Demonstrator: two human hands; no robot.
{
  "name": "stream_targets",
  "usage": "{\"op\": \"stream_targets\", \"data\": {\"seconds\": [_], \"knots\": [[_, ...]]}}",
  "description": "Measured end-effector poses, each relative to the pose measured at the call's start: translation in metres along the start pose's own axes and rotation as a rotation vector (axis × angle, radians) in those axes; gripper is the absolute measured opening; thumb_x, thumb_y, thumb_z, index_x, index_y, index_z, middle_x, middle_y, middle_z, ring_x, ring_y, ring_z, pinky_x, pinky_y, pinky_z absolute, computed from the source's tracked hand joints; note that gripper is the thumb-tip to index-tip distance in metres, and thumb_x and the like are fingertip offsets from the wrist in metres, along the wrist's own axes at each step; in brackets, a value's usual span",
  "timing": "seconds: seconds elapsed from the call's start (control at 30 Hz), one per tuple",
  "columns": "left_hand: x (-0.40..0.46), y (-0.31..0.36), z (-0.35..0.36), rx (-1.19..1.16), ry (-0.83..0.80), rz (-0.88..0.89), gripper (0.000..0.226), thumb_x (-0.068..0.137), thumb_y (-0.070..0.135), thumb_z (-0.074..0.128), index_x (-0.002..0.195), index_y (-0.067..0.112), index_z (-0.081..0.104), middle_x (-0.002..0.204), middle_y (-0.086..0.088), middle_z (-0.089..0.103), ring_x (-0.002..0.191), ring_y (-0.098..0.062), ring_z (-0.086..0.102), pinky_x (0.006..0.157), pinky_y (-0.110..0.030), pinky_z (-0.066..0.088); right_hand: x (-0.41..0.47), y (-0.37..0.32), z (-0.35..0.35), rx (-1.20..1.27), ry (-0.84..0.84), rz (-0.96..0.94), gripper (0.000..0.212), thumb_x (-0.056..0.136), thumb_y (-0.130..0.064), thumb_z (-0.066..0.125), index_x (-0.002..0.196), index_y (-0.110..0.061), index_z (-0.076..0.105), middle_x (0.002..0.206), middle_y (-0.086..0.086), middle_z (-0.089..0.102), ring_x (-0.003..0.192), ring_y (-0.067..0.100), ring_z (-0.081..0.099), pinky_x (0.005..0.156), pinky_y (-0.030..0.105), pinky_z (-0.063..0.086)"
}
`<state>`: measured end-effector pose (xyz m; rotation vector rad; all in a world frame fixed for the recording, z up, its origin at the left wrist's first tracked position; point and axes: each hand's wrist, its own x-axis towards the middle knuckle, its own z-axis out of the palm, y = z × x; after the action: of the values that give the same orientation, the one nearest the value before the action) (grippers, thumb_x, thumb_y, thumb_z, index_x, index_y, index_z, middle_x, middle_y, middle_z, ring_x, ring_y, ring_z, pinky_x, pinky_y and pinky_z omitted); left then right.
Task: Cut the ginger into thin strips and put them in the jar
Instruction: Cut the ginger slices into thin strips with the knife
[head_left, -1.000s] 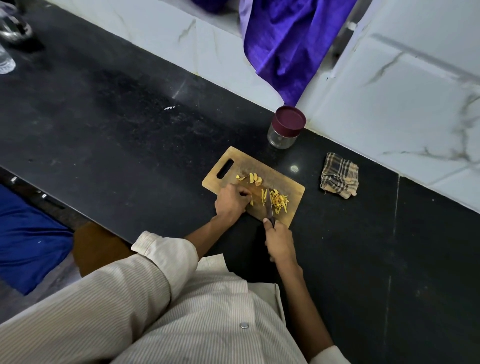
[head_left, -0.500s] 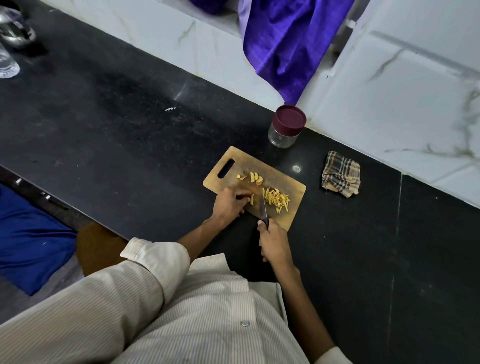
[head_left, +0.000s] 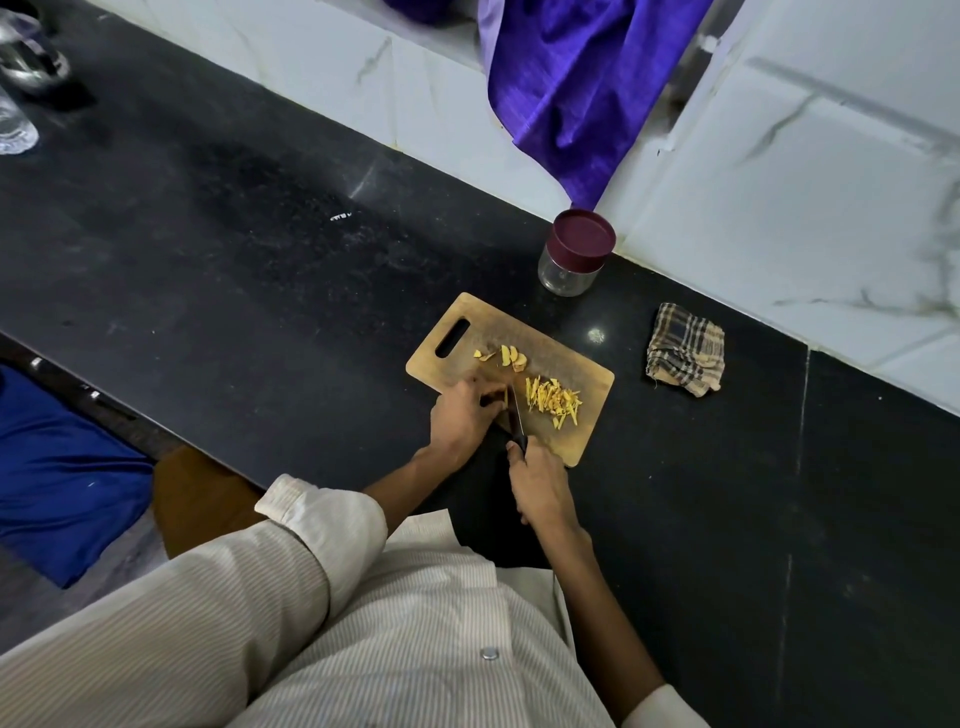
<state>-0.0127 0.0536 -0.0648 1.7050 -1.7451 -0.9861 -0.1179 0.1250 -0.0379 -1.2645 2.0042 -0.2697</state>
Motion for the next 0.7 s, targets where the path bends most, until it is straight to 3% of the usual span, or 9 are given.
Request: {"op": "stream_targets", "data": {"seconds": [0.23,0.7], "knots": [[-0.004,0.003,-0.001,0.052,0.008,0.026,0.029,0.091,0.020,0.063,0.119,0.024,0.067,0.119,0.002,0.062,0.103,-0.019,0.061,0.089,-0.038,0.050,-0.001,-0.005,-0.002,-0.109,0.026,-0.052,0.029,0.106,-0.029,0.039,0.115,-0.005,0.053,0.105,0.015,0.065,0.098,0.032,0.065,0.080,0.042,0.052],[-0.005,0.004,0.003,0.078,0.040,0.039,0.028,0.091,0.021,0.062,0.118,0.023,0.068,0.116,0.004,0.062,0.100,-0.020,0.062,0.084,-0.037,0.051,-0.005,-0.020,-0.004,-0.208,-0.005,0.048,0.031,0.107,-0.024,0.035,0.127,-0.002,0.044,0.126,0.019,0.060,0.115,0.035,0.059,0.082,0.039,0.044]]}}
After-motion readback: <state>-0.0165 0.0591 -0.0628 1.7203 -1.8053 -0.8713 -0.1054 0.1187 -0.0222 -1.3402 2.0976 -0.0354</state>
